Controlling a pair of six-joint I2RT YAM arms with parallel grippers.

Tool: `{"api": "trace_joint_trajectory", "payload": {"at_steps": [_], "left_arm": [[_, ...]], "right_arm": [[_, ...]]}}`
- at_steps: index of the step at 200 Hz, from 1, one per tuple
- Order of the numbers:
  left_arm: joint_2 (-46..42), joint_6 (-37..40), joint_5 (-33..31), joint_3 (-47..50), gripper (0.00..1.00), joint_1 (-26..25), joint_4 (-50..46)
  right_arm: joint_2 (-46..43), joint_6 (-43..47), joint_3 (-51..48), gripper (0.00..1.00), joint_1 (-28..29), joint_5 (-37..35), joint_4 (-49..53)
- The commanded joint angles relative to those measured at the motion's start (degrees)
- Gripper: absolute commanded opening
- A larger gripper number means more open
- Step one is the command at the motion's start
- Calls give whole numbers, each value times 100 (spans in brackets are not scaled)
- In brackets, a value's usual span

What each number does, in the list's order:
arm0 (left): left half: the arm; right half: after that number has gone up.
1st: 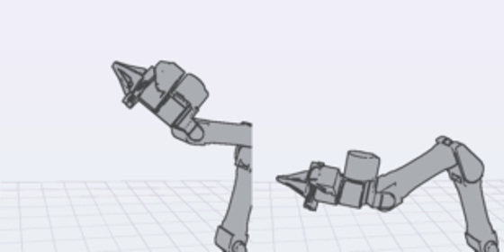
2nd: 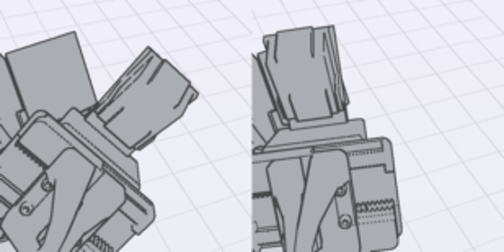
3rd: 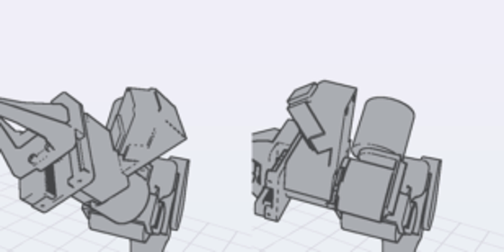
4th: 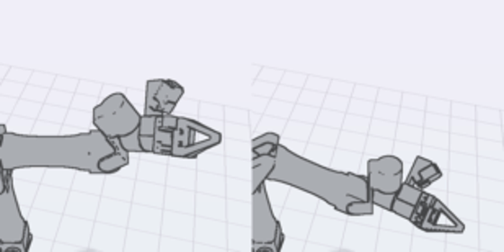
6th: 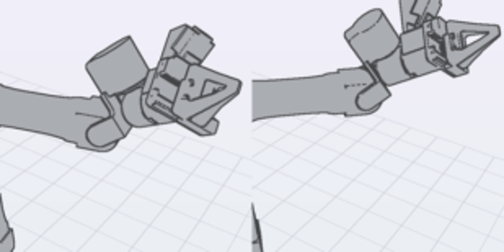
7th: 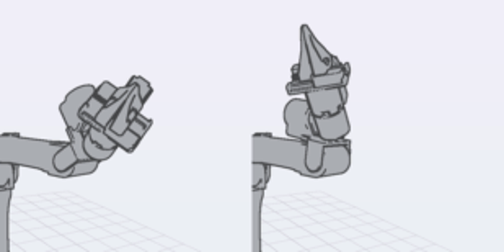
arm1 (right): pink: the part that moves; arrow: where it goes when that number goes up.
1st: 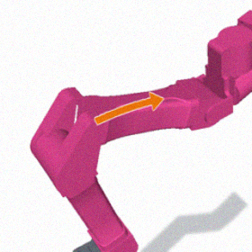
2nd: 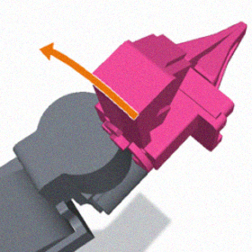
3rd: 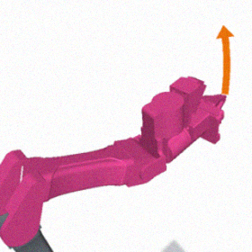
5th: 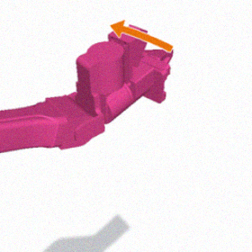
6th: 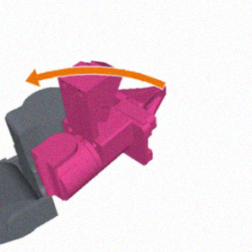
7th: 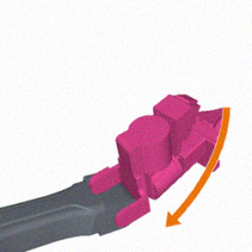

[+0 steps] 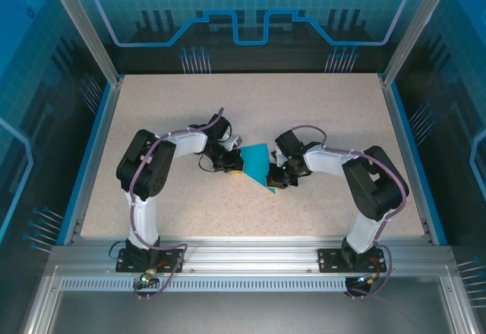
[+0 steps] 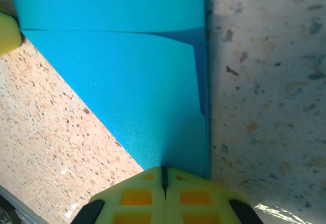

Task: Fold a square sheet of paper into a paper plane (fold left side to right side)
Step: Third fold the triangle at the center of the table, then fourth fold the wing at the center of the table.

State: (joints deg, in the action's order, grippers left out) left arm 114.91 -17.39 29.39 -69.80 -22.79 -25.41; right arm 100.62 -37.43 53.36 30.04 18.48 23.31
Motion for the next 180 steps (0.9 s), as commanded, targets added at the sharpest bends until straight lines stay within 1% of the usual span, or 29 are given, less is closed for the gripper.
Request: {"api": "trace_joint_trajectory", "payload": {"at_steps": [1,30,55,72,84,91,102,117,125,142,154,180], "left_arm": [[-17,208,-996,177,11,412,-324],[-185,214,-906,168,14,574,-317],[-525,113,-674,247,24,644,-187],[-846,-35,-483,385,34,649,-11],[-1089,-175,-383,525,38,646,136],[-1217,-262,-328,617,40,649,220],[-1420,-413,-255,765,47,647,349],[-1708,-621,-193,989,53,647,522],[-1834,-736,-165,1132,56,650,613],[-1999,-1079,22,1474,60,644,968],[-1996,-1354,288,1705,61,635,1316],[-1724,-1842,784,1976,61,553,2043]], "right_arm": [[70,74,-168,0,2,-330,802],[-14,108,-177,0,10,-308,728],[-272,210,-162,0,28,-173,383],[-524,285,-92,0,36,-155,158],[-746,390,-8,9,37,-207,59],[-881,468,39,12,37,-270,43],[-1087,649,124,19,25,-443,52],[-1328,951,212,28,-44,-706,110],[-1417,1147,227,36,-104,-791,108],[-1458,1544,264,47,-295,-709,19],[-1354,1804,293,52,-387,-559,-90],[-924,2126,367,54,-489,-145,-420]]}}
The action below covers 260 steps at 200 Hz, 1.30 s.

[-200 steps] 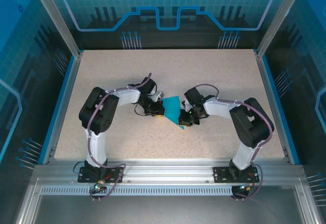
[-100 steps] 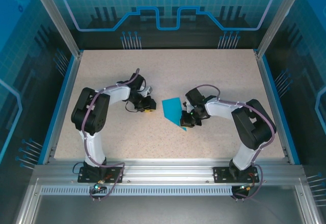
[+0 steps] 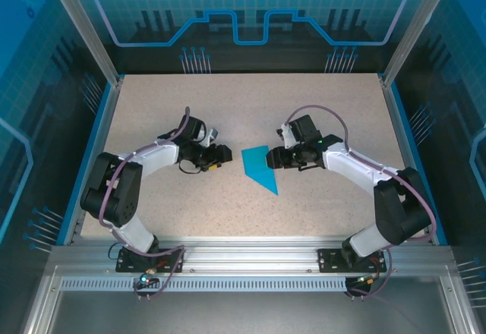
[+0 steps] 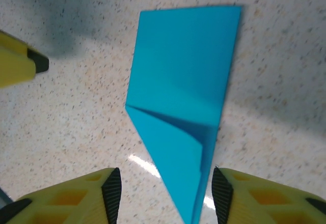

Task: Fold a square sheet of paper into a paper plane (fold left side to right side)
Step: Fourth fold the wing at the center of the table.

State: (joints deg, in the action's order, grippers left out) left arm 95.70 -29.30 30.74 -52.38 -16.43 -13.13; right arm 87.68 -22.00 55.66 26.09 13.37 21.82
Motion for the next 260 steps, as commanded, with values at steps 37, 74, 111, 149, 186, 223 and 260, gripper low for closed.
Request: {"api": "trace_joint_trajectory", "payload": {"at_steps": [37,74,111,149,186,223,260], "left_arm": [[579,-832,715,125,62,-299,1045],[843,-831,699,-105,62,-474,967],[1018,-844,705,-293,62,-588,894],[1168,-841,723,-485,62,-700,830],[1282,-819,723,-652,63,-793,717],[1418,-790,766,-817,63,-866,636],[1582,-801,819,-1041,56,-956,634]], "right_arm": [[949,706,224,54,-172,637,-508],[1233,701,180,44,-204,844,-512],[1182,759,92,20,-223,794,-382],[1078,817,68,1,-232,656,-258],[1026,778,79,0,-238,431,-185],[1005,742,72,0,-262,411,-187],[1039,715,55,0,-264,473,-238]]}}
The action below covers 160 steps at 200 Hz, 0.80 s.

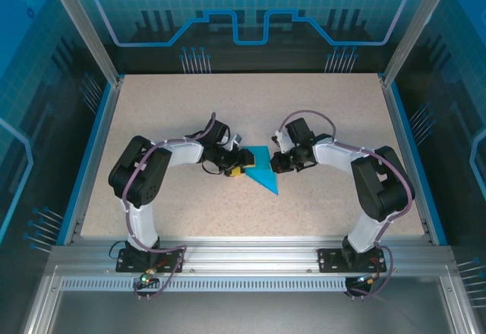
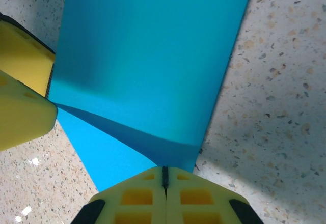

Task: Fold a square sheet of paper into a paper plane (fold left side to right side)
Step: Fourth fold the wing at the center of the table.

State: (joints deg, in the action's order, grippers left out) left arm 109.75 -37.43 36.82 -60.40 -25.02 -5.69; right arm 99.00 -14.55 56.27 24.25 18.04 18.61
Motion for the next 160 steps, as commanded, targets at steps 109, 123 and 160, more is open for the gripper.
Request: {"api": "trace_joint_trajectory", "payload": {"at_steps": [109,123,160], "left_arm": [[-24,-176,66,-498,34,-149,-165],[-18,-231,60,-550,32,-152,-196],[2,-383,59,-646,29,-153,-221]], "right_arm": [[-1911,-66,-555,46,433,-1402,407],[-2047,-214,-874,46,804,-1598,280],[-1717,-486,-1003,47,1702,-2374,20]]}}
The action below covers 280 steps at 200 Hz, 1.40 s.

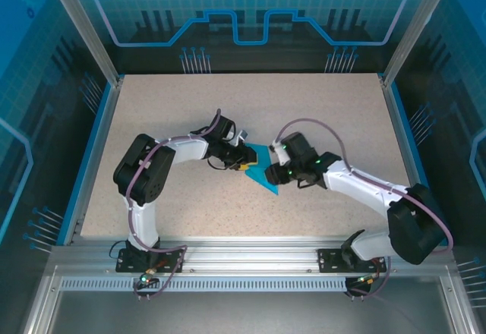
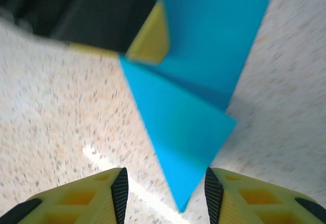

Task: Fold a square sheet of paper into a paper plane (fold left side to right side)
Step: Fourth fold the wing at the center of the table.

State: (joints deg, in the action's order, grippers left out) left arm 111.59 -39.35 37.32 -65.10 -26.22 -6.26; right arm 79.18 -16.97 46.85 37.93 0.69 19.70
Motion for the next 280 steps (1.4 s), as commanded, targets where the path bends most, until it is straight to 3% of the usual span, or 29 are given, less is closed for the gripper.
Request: {"api": "trace_joint_trajectory", "payload": {"at_steps": [1,110,172,228,280], "left_arm": [[-182,-193,10,-182,29,-37,-169],[-113,-312,3,-345,26,-32,-279],[-144,-250,-75,-361,27,-22,-391],[-388,-152,-129,-252,46,94,-429],[-1047,62,-262,139,61,614,-576]], "right_arm": [[283,-249,-57,47,344,-644,-90],[1387,-193,473,45,694,-1172,-174],[1574,-184,562,26,703,-1203,-107],[1641,-188,510,11,702,-1099,-72],[1469,-83,550,4,613,-510,-116]]}}
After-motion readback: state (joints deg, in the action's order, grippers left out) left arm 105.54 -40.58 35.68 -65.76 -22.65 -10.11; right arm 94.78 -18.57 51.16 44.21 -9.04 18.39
